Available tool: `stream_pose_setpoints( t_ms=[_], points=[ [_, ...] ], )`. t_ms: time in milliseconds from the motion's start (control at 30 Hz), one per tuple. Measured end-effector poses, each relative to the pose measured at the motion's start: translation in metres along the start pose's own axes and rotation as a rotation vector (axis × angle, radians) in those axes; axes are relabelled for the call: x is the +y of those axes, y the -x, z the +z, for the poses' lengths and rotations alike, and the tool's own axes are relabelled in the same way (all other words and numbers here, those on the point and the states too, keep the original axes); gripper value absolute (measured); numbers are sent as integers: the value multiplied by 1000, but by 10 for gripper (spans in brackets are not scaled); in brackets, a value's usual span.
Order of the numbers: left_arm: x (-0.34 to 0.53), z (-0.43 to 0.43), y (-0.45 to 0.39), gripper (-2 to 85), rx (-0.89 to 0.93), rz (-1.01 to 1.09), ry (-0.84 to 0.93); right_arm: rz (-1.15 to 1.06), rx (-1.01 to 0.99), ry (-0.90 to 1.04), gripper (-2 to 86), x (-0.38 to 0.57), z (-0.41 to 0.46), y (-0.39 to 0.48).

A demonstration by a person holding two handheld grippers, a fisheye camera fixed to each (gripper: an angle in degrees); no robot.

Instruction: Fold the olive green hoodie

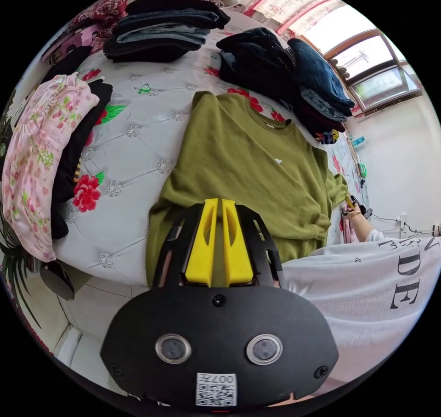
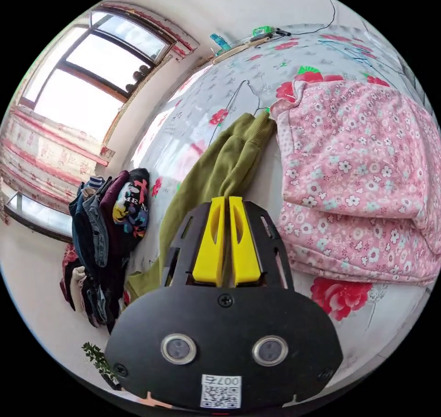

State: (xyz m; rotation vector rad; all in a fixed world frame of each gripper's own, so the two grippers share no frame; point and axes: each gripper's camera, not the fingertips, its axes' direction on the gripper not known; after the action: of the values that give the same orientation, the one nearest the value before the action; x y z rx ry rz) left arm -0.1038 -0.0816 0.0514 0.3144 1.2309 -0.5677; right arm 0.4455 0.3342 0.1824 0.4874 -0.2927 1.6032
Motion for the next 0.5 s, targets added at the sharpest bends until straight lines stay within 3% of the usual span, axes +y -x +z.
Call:
stream_pose_setpoints(
  t_ms=[67,167,233,333,433,500],
  points=[
    [5,-3,-7,-2,9,9,-12,-68,-149,-66,1,6,-26,37],
    [16,-8,-16,2,16,37,-26,-508,-268,-47,-1,50,-67,163],
    [23,-13,-20,7,35,54,-46,-906,-439,33,-1,132,-101,269],
    [33,-25,-18,25,74,57,-102,-1310,-628,173,0,278,-142,356],
    [50,-36,-9,50,115,54,-150,-1542,-747,394,1,432,-156,383],
    [61,-36,2,66,138,45,-148,-1603,-722,567,2,516,-145,377]
  ],
)
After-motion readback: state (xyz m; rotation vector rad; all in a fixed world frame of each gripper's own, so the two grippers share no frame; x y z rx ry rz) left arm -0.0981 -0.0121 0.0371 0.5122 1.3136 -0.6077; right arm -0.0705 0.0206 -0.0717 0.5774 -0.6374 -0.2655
